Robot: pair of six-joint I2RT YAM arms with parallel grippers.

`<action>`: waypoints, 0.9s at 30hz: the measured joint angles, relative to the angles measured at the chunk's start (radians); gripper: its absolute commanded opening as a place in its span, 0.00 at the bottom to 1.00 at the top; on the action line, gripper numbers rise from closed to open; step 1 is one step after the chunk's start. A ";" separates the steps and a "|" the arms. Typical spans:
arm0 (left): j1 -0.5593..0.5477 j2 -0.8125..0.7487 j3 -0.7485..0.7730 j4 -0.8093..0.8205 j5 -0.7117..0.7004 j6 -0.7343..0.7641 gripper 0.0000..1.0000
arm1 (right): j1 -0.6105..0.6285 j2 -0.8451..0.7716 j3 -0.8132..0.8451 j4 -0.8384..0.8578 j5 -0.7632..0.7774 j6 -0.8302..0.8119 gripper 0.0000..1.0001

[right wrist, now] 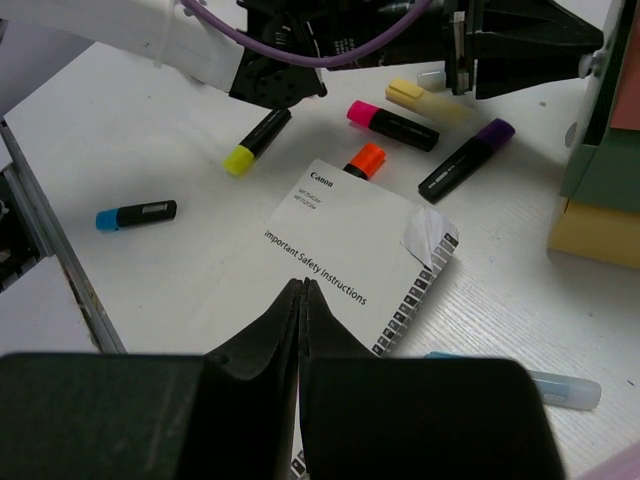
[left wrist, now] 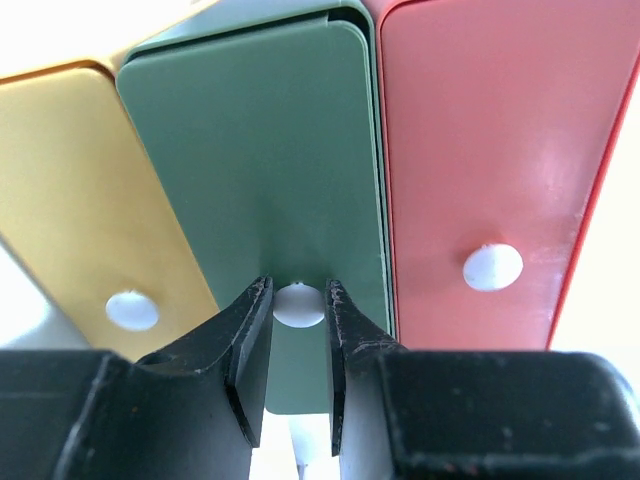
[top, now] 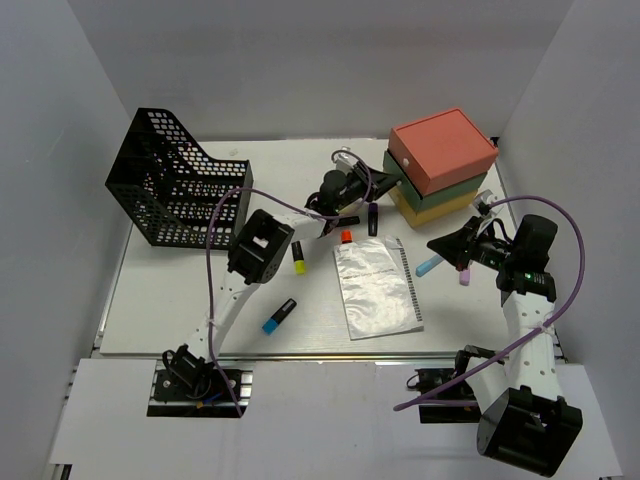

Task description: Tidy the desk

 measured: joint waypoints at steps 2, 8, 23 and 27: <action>0.006 -0.037 -0.066 0.017 0.000 0.000 0.21 | -0.001 0.000 -0.001 0.000 0.000 0.000 0.01; 0.035 -0.121 -0.226 0.074 0.017 0.000 0.20 | -0.001 0.000 -0.014 0.000 0.003 -0.001 0.01; 0.092 -0.232 -0.436 0.126 0.069 0.011 0.76 | -0.001 0.000 -0.015 -0.001 0.026 -0.021 0.51; 0.102 -0.234 -0.436 0.113 0.086 0.015 0.80 | -0.001 0.001 -0.015 -0.007 0.025 -0.051 0.59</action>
